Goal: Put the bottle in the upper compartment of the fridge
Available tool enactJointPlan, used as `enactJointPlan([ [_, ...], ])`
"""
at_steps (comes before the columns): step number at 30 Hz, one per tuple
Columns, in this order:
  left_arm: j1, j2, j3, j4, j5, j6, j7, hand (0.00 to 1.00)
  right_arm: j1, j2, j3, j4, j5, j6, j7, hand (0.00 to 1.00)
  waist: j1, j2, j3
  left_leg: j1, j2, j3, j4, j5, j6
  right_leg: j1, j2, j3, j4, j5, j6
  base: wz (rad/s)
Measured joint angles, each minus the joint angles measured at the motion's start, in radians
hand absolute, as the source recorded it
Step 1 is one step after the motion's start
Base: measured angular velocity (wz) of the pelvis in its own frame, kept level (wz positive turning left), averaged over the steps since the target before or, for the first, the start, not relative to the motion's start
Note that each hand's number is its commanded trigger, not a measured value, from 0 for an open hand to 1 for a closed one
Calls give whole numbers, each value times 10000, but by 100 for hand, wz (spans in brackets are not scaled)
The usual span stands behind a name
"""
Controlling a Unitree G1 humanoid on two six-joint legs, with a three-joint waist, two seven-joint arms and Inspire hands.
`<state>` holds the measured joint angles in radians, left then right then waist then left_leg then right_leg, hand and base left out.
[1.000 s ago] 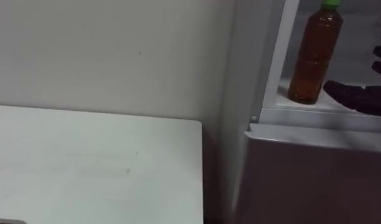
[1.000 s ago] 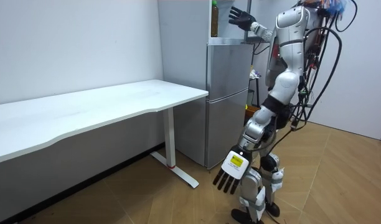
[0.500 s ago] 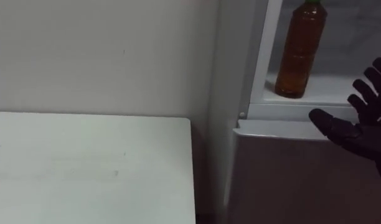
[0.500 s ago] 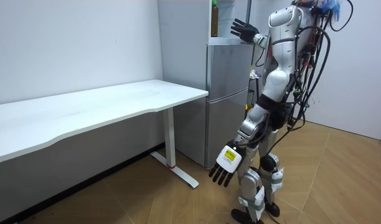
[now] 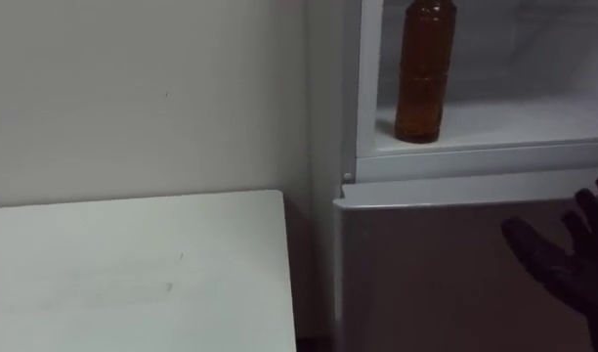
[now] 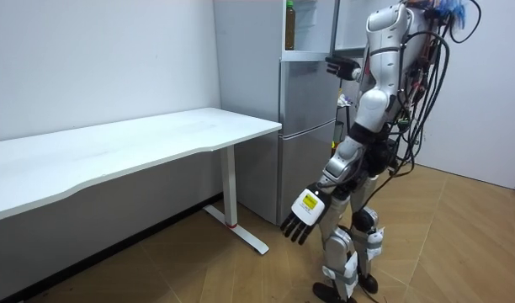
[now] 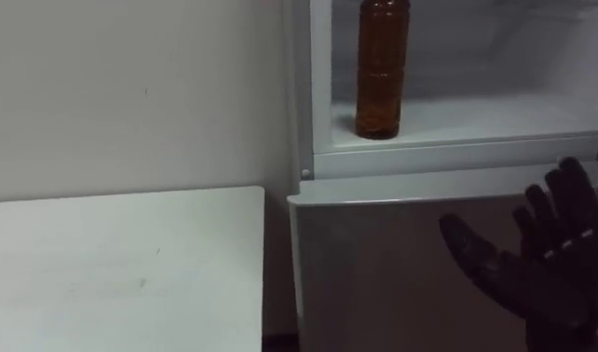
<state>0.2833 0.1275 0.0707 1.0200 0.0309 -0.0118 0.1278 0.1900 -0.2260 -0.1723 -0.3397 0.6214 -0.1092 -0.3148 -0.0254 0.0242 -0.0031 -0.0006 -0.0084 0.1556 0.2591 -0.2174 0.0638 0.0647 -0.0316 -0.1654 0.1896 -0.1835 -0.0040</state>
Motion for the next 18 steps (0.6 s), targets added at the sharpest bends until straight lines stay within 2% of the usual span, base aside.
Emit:
enactJointPlan([
  [3, 13, 1, 11, 40, 0, -28, 10, 0, 376, 2, -13, 201, -67, -110, -578, 0, -47, -30, -8, 51, -14, 26, -34, 4, 4, 43, 1, 10, -22, 3, 7, -3],
  [4, 11, 1, 12, 40, 2, -33, 53, 0, 438, 3, -10, 562, -330, -243, -840, 0, -50, -65, -21, 99, -21, 58, -97, 4, 4, 66, 13, 17, -31, 2, 9, -6],
  [7, -5, 5, -80, 10, -61, -125, 217, 0, 661, 26, 46, 1453, -989, -328, -1552, 0, -40, -115, -35, 131, -48, 91, -225, 18, 3, 64, 35, -10, -37, -1, 19, -3],
  [10, -86, 22, -399, 16, -552, -173, 365, 0, 790, 288, 86, 2323, -1149, -364, -2142, 0, -124, -110, -32, 127, -59, 90, -270, 15, 2, 41, 26, -23, -52, -21, 42, 0],
  [12, -64, 16, -458, 48, -769, -197, 373, 0, 868, 368, 261, 3101, -1149, -456, -2372, 0, -161, -110, -32, 178, -64, 88, -349, 17, -1, 56, 27, 3, -61, -27, 42, 0],
  [18, -49, 11, -436, 60, -1525, -234, 367, 0, 1336, 725, 633, 5999, -1144, -424, -2555, 0, -228, -88, -28, 386, -69, 161, -572, 33, -27, 150, -20, 9, -94, -57, 35, -4],
])
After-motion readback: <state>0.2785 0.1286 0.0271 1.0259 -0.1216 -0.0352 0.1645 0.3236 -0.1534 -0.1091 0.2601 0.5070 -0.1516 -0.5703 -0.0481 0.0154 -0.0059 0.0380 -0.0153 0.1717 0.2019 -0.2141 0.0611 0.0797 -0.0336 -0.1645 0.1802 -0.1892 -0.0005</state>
